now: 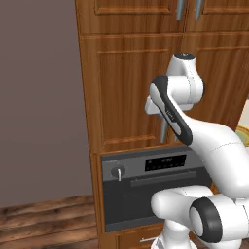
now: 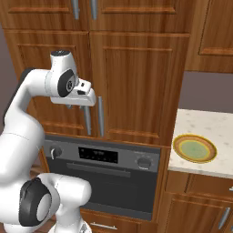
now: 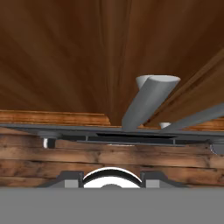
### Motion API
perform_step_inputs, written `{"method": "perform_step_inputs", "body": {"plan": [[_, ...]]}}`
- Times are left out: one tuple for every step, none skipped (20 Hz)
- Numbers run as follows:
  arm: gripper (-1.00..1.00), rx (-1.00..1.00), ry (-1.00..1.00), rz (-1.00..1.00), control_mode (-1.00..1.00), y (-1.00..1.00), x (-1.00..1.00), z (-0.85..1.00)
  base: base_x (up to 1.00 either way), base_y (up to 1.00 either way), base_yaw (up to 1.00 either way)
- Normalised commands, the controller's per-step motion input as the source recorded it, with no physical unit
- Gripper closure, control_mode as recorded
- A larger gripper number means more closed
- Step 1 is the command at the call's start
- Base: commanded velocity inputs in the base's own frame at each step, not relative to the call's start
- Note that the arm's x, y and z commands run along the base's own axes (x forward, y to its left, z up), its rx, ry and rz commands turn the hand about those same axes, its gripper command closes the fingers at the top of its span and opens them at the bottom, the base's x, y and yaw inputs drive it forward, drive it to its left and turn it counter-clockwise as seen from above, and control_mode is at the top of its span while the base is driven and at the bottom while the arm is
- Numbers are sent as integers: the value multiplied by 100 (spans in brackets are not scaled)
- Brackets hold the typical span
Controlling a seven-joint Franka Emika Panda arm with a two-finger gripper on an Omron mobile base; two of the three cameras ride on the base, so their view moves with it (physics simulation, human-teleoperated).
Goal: Take the baked cake out of the oven and place it on the plate for cooling. Then close the oven door.
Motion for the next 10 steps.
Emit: {"method": "perform_step_inputs", "body": {"plan": [[-100, 0, 0, 0, 100, 0, 0, 0, 0, 0, 0], [-100, 0, 0, 0, 100, 0, 0, 0, 0, 0, 0], [-100, 0, 0, 0, 100, 0, 0, 0, 0, 0, 0], [-100, 0, 0, 0, 100, 0, 0, 0, 0, 0, 0], [-100, 0, 0, 0, 100, 0, 0, 0, -11, 0, 0], [-100, 0, 0, 0, 100, 0, 0, 0, -18, 0, 0], [-100, 0, 0, 0, 100, 0, 0, 0, -25, -3, 0], [-100, 0, 0, 0, 100, 0, 0, 0, -48, -1, 8], [-100, 0, 0, 0, 100, 0, 0, 0, -61, 0, 11], [-100, 0, 0, 0, 100, 0, 0, 0, -61, 0, 12]]}}
